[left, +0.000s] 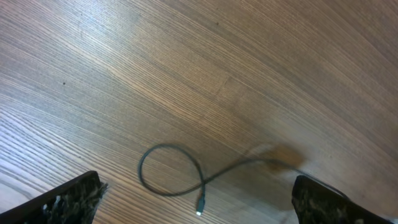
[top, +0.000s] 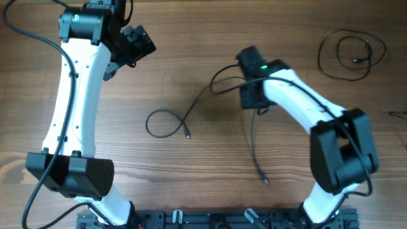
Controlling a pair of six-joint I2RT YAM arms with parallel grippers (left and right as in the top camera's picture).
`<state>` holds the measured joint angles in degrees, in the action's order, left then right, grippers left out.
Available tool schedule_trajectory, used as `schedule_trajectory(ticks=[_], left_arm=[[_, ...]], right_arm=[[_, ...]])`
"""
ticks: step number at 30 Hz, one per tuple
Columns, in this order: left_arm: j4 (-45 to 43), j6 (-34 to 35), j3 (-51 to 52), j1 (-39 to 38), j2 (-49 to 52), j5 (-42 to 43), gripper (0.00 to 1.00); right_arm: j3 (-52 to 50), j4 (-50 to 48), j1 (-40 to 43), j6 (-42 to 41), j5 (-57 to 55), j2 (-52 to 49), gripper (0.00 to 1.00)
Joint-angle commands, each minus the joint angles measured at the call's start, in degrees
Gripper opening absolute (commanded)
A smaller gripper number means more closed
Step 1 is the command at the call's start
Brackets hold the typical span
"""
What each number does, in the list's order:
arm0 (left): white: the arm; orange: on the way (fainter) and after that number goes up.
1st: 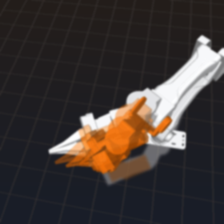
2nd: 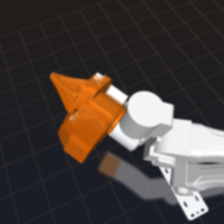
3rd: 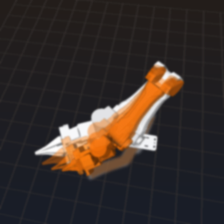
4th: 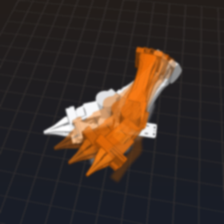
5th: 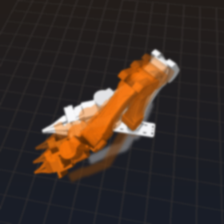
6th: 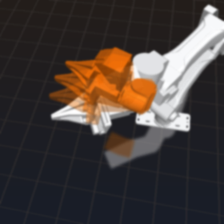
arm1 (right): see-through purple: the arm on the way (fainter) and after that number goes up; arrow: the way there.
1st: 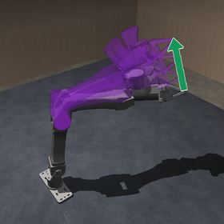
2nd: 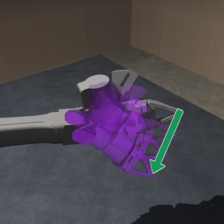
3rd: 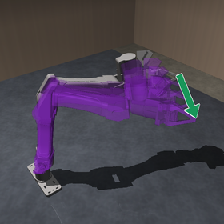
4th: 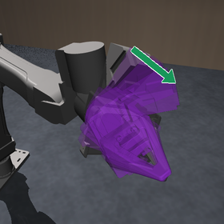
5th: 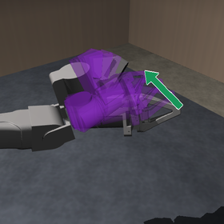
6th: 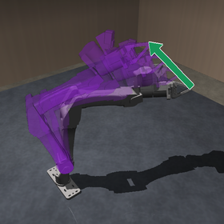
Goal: Untangle cables
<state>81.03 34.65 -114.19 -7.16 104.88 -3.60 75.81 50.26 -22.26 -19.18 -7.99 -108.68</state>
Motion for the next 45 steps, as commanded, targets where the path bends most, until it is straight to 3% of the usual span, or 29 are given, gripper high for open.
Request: schedule_trajectory(ticks=[1,6,16,23,29,36,45], left_arm=[[0.04,0.52,-0.15,-0.11,-0.79,-0.57,1.00],[0.04,0.52,-0.15,-0.11,-0.79,-0.57,1.00],[0.04,0.52,-0.15,-0.11,-0.79,-0.57,1.00],[0.04,0.52,-0.15,-0.11,-0.79,-0.57,1.00],[0.04,0.52,-0.15,-0.11,-0.79,-0.57,1.00],[0.04,0.52,-0.15,-0.11,-0.79,-0.57,1.00],[0.04,0.52,-0.15,-0.11,-0.79,-0.57,1.00]], right_arm=[[1.01,0.94,1.68,0.98,-4.81,3.61,0.04],[1.01,3.04,6.75,-0.50,-7.43,9.77,0.04],[1.01,11.47,21.64,-0.31,-10.29,37.00,0.04],[1.01,12.52,33.42,1.18,-18.40,49.18,0.04],[0.81,11.43,35.26,1.14,-18.60,50.23,0.04],[0.57,10.58,35.26,0.11,-13.90,41.59,0.04],[0.57,10.40,35.26,-11.23,-19.93,31.34,0.04]])
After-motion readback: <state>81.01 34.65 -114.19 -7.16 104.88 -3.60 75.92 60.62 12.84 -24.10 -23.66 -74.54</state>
